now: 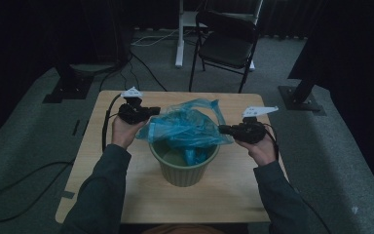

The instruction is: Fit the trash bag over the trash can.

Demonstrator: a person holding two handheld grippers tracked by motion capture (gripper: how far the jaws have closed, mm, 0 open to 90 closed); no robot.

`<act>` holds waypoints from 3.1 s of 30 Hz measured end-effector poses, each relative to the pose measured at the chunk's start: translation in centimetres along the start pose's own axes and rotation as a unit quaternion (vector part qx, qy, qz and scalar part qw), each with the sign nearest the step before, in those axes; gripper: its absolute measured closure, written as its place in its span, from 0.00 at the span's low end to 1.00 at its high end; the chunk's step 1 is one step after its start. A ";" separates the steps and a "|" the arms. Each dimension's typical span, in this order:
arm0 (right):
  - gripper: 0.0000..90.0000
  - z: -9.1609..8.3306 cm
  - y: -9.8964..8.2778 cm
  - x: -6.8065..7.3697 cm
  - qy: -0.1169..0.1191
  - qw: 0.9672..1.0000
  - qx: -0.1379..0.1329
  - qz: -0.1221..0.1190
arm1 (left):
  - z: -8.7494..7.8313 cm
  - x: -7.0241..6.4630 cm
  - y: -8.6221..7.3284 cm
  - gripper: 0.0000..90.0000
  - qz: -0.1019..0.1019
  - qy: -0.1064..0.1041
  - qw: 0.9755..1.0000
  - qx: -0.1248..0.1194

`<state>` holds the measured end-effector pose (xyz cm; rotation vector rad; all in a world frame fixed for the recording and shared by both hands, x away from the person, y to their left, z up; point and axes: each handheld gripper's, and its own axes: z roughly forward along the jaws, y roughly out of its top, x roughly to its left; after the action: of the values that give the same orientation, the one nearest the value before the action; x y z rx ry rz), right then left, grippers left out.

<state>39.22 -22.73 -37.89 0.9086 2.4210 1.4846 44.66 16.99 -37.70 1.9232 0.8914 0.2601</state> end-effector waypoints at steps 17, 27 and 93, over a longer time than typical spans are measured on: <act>1.00 1.3 -1.9 -0.3 -0.001 0.998 0.060 0.018 | 0.5 1.0 -3.8 1.00 -0.035 -0.021 0.999 0.027; 0.93 -0.2 -2.5 0.1 0.005 0.998 0.059 0.015 | -2.8 0.7 -5.6 0.93 -0.041 -0.023 0.999 0.011; 1.00 0.0 -3.3 3.8 0.123 0.990 0.051 -0.035 | -5.9 -6.6 -9.4 0.92 0.007 -0.159 0.987 -0.025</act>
<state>34.81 -21.64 -40.01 0.6861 2.6944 1.5429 32.45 18.99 -41.34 1.8586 0.6532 -0.0178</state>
